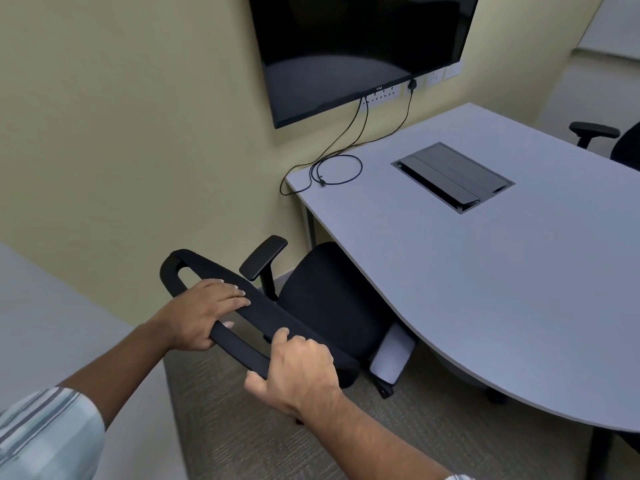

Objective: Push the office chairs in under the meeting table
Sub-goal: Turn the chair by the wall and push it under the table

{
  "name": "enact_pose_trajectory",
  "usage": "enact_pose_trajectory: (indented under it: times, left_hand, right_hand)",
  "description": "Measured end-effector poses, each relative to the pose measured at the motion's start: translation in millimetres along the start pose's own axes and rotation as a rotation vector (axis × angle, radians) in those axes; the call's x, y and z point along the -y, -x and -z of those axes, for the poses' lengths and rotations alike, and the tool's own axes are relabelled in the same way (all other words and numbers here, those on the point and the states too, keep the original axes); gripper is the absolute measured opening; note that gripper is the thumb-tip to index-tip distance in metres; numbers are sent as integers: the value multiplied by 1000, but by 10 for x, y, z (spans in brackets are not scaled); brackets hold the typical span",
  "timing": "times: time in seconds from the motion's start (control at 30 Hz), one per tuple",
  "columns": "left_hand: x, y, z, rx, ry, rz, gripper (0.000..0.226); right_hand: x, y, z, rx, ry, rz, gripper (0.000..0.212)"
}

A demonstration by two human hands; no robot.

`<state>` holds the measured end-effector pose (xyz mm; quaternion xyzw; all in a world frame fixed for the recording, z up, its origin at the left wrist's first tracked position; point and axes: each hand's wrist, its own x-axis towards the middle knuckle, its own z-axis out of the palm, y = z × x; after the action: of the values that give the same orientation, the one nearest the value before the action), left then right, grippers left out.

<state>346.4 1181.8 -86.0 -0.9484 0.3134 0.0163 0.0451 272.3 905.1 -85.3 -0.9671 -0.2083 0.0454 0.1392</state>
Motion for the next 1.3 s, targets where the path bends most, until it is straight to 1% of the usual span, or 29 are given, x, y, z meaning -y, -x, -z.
enact_pose_trajectory:
  times: [0.1, 0.3, 0.43, 0.53, 0.7, 0.83, 0.9, 1.0, 1.2, 1.3]
  left_hand:
    - [101, -223, 0, 20, -2, -28, 53]
    - [222, -670, 50, 63, 3, -71, 56]
    - [258, -935, 108, 96, -27, -104, 61]
    - [266, -1142, 160, 126, -42, -130, 73]
    - [318, -1340, 204, 111, -51, -154, 69]
    - [384, -1400, 179, 87, -82, -168, 71]
    - [434, -1440, 200, 105, -99, -153, 75]
    - [515, -1473, 214, 180, -165, -96, 88]
    - [637, -1554, 222, 199, -194, 9, 96]
    - [663, -1609, 222, 201, -195, 35, 96]
  right_hand:
    - [-59, -103, -2, -14, -12, -49, 97]
    - [-222, -302, 17, -67, -22, -133, 96]
    - [-332, -421, 32, -67, -29, -179, 93]
    - [-442, -498, 60, -77, -27, -207, 90]
    - [-612, -576, 69, -101, 6, -218, 95]
    - [-620, -658, 57, -111, 16, -224, 97]
    - [-613, -725, 64, -104, 14, -230, 100]
    - [-566, -813, 63, -90, 10, -246, 102]
    - [-482, -1015, 34, -82, 12, -274, 100]
    - [-504, -1083, 45, -77, 19, -282, 98]
